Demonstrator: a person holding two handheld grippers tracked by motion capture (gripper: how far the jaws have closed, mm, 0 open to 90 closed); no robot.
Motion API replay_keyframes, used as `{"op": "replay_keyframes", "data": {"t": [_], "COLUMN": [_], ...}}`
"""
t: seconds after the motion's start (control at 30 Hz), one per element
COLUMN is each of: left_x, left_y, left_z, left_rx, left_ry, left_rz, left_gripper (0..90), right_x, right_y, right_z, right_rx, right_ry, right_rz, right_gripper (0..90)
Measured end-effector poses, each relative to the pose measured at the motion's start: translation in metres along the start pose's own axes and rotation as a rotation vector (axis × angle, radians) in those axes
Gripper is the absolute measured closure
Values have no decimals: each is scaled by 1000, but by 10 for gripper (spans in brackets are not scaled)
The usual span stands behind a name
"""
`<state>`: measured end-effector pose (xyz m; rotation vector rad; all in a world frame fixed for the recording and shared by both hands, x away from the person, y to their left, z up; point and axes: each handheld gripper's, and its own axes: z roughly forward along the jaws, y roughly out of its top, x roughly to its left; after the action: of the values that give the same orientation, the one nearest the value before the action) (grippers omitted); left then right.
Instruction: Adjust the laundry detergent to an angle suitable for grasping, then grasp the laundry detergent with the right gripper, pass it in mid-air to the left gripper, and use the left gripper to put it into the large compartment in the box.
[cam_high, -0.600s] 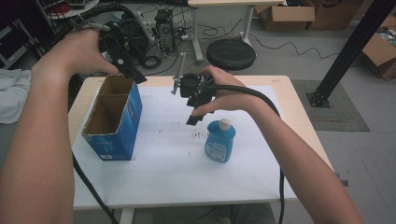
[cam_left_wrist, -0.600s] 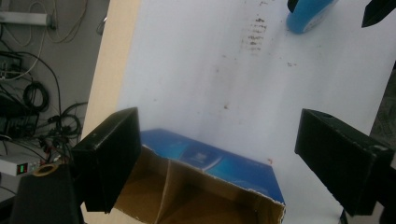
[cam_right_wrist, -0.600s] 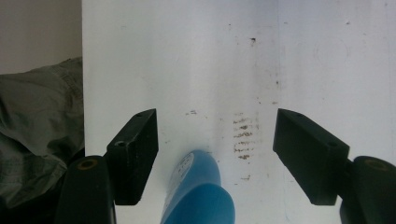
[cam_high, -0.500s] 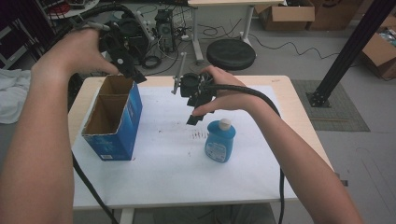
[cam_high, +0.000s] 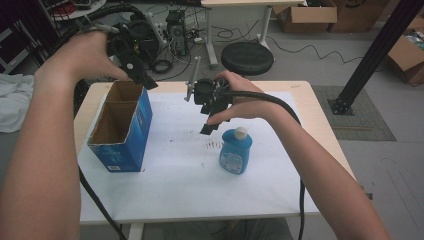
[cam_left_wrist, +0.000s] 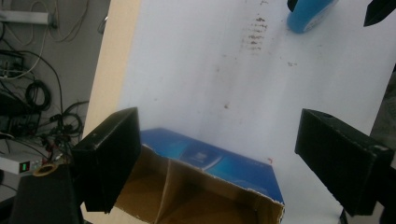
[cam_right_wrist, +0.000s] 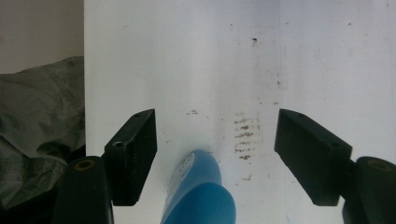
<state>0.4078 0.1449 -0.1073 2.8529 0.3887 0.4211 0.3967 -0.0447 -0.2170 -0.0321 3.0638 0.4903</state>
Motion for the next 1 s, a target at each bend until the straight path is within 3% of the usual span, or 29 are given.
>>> {"op": "replay_keyframes", "data": {"t": [0.57,0.83,1.0], "left_x": [-8,-10,-13], "left_y": [-2,-2,-2], "left_z": [-5,-5,-3], "left_rx": [8,6,5], "left_ry": [-12,-13,-18], "left_rz": [-9,-8,-6], "left_gripper": [140,141,142], "right_x": [7,10,11], "right_y": [-4,-18,-35], "right_z": [-13,-33,-45], "right_rx": [-58,-164,-244], "right_ry": [-1,-7,-15], "right_rz": [20,38,52], "right_gripper": [240,220,210]}}
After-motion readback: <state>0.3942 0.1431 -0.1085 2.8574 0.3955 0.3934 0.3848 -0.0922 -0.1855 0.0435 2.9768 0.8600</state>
